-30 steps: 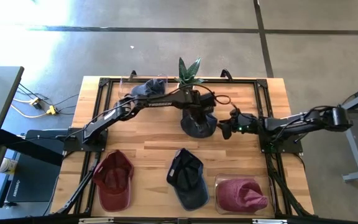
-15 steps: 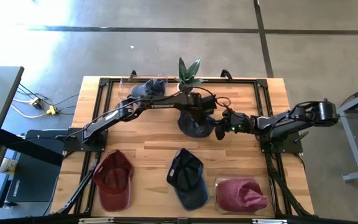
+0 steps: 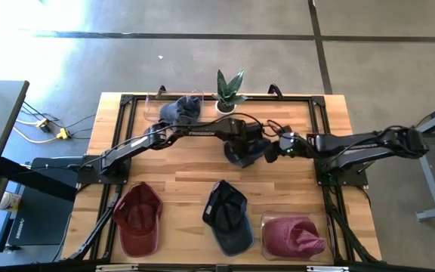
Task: Pick & Place hat
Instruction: Put the right blue cap into the top transparent bin
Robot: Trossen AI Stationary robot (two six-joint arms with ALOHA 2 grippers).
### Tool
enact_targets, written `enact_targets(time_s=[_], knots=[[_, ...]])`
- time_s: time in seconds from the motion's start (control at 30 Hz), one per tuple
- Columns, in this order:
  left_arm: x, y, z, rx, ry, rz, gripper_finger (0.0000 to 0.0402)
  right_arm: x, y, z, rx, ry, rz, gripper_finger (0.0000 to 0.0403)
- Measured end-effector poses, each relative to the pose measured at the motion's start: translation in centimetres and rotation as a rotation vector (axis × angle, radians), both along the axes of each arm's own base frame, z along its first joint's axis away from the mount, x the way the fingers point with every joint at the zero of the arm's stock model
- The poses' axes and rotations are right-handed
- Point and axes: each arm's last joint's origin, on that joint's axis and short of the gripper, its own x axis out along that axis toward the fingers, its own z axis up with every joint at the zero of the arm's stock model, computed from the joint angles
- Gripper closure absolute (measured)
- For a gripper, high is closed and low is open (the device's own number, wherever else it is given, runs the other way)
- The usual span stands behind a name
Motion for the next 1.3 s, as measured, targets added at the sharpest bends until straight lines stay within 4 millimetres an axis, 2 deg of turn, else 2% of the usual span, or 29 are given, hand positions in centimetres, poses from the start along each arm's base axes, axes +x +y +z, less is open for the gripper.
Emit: enact_targets(time_s=[0.1,0.23,0.3,0.5,0.57,0.67,0.83,0.97,1.07,1.2,1.3], knots=[[-0.2,0.0,1.0,0.0,-0.01,0.006,0.034,-0.2,0.1,0.6,-0.007,0.029,-0.022,0.0394],[-0.7,0.0,4.2,0.012,-0.08,0.008,0.034,-0.2,0.3,0.6,-0.015,0.028,-0.01,0.0398],[-0.9,0.0,4.4,0.022,-0.071,0.013,0.034,-0.3,0.4,0.5,-0.014,0.041,-0.006,0.0398],[-1.0,0.0,4.1,0.022,-0.056,0.004,0.034,-0.3,0.4,0.4,-0.01,0.045,0.0,0.0395],[-0.7,0.0,2.9,0.027,-0.035,0.006,0.034,-0.4,0.4,0.4,-0.003,0.049,0.009,0.0398],[-0.8,0.1,0.1,0.055,0.078,0.02,0.034,-0.4,0.5,0.3,0.018,0.059,0.036,0.0396],[-1.3,0.1,-0.4,0.061,0.155,0.02,0.034,-1.3,0.8,0.2,0.079,0.115,0.046,0.0399],[-1.3,-0.2,-0.5,0.072,0.159,0.009,0.034,-2.3,0.8,0.0,0.113,0.157,-0.042,0.0396],[-1.8,-0.3,1.3,0.089,0.142,0.004,0.034,-2.4,0.7,0.2,0.094,0.146,-0.04,0.0397],[-2.4,-0.4,5.1,0.113,0.056,-0.025,0.034,-2.1,0.7,0.4,0.067,0.13,-0.005,0.0397],[-2.8,-0.4,6.8,0.134,0.022,-0.068,0.034,-2.1,0.7,0.4,0.068,0.129,0.002,0.0387]])
